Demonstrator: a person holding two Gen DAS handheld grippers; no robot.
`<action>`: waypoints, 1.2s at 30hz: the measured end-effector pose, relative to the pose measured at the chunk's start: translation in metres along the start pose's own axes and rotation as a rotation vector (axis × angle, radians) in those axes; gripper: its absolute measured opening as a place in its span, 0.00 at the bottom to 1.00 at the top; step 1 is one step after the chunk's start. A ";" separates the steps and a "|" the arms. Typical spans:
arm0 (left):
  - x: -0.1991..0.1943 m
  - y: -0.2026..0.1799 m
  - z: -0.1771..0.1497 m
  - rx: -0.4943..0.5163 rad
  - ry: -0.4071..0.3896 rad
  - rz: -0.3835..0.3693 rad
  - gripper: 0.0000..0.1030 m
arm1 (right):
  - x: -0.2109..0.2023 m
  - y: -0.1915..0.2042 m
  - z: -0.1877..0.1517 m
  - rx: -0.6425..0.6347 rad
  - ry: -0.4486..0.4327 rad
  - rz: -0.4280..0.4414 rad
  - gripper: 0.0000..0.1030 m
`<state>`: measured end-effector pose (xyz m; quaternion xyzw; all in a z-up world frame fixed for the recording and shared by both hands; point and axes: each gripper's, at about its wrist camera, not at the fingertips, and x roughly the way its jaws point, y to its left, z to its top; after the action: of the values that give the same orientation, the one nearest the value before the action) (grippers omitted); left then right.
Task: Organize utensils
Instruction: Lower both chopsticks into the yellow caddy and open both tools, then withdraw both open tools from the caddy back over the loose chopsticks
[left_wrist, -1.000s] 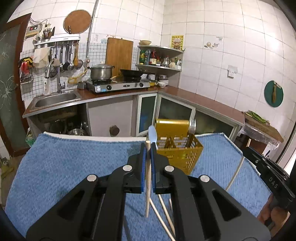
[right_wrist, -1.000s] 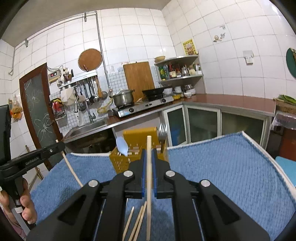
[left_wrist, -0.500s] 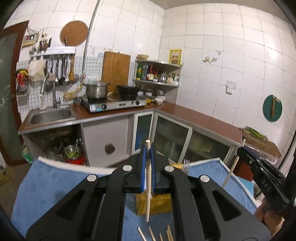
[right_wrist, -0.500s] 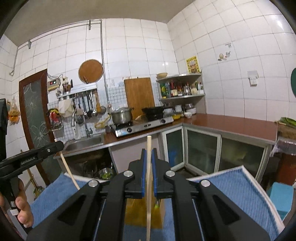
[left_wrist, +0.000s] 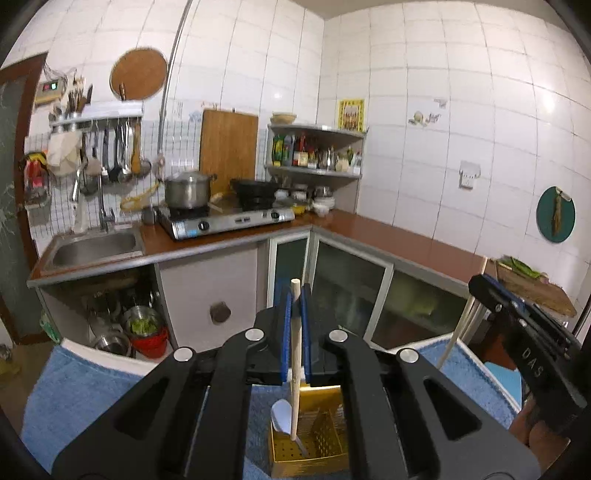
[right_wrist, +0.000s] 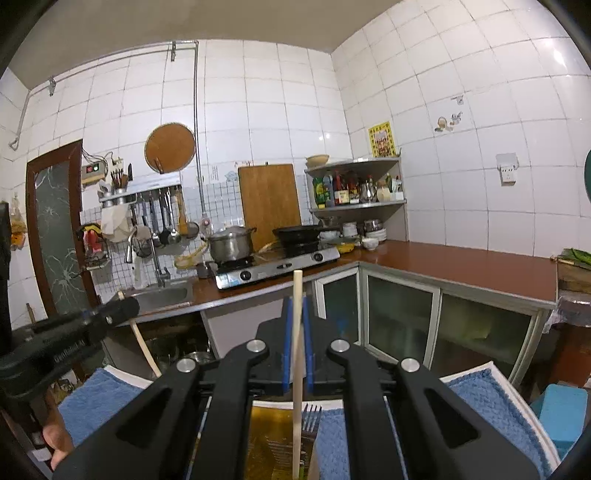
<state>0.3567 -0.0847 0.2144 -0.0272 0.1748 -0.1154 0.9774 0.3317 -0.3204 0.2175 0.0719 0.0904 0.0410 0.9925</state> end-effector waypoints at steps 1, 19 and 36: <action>0.008 0.002 -0.009 -0.001 0.017 0.003 0.04 | 0.004 -0.001 -0.006 -0.002 0.008 0.004 0.06; 0.062 0.026 -0.091 -0.015 0.175 0.035 0.07 | 0.043 -0.023 -0.104 0.034 0.165 0.058 0.07; -0.033 0.061 -0.105 -0.036 0.126 0.111 0.87 | -0.030 -0.015 -0.120 -0.009 0.191 -0.028 0.52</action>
<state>0.3032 -0.0191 0.1213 -0.0277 0.2393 -0.0596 0.9687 0.2808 -0.3218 0.1034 0.0620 0.1853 0.0341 0.9801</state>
